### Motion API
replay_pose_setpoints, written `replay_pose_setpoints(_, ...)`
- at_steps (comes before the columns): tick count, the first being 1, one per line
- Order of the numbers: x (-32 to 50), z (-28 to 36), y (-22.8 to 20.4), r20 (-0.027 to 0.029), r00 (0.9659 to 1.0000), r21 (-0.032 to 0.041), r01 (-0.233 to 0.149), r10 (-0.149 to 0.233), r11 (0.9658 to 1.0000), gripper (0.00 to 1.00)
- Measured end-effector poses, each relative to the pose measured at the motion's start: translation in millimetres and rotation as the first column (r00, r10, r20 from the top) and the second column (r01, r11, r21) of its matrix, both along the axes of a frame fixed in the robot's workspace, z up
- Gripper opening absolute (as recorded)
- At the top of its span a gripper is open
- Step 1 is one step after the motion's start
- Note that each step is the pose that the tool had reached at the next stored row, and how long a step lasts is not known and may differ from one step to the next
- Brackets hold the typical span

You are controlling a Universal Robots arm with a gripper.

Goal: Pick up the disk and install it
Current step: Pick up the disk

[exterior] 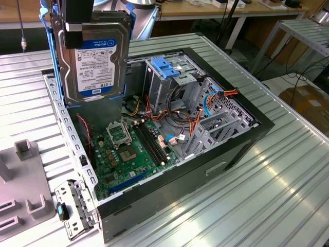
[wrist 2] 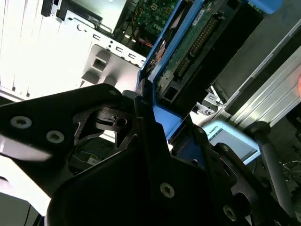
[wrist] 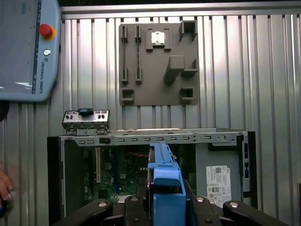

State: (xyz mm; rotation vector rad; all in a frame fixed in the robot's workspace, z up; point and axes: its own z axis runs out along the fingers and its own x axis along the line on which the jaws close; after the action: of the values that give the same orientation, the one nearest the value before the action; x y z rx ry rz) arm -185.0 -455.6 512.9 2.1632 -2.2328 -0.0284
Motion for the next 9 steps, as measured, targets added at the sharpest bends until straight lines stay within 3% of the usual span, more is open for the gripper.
replay_pose_setpoints(9, 1.6, 0.0, 0.0, 0.0, 1.0, 0.0, 0.0, 0.0, 1.0, 0.37)
